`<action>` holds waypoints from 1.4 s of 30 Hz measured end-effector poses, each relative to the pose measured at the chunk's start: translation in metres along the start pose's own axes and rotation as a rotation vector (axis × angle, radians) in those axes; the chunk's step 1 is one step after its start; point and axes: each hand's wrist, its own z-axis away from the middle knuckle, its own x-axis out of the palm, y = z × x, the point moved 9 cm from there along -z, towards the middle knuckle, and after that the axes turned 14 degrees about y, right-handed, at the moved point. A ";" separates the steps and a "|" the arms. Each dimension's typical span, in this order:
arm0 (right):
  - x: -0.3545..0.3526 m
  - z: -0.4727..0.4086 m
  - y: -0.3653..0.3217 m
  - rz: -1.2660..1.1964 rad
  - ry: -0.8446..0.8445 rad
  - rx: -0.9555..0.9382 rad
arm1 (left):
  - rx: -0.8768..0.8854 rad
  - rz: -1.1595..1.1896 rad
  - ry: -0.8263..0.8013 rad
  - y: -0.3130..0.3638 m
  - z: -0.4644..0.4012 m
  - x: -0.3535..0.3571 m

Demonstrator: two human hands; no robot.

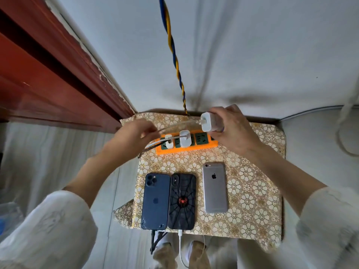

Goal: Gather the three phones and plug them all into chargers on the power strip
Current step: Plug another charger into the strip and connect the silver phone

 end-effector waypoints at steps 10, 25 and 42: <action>0.058 0.013 0.024 -0.050 -0.227 0.129 | 0.230 0.061 0.247 0.053 -0.001 -0.028; 0.062 0.009 0.047 -0.170 -0.186 0.291 | 0.032 0.022 0.042 0.004 0.003 -0.001; 0.067 0.015 0.058 -0.228 -0.191 0.320 | 0.030 0.085 0.068 0.004 0.000 0.008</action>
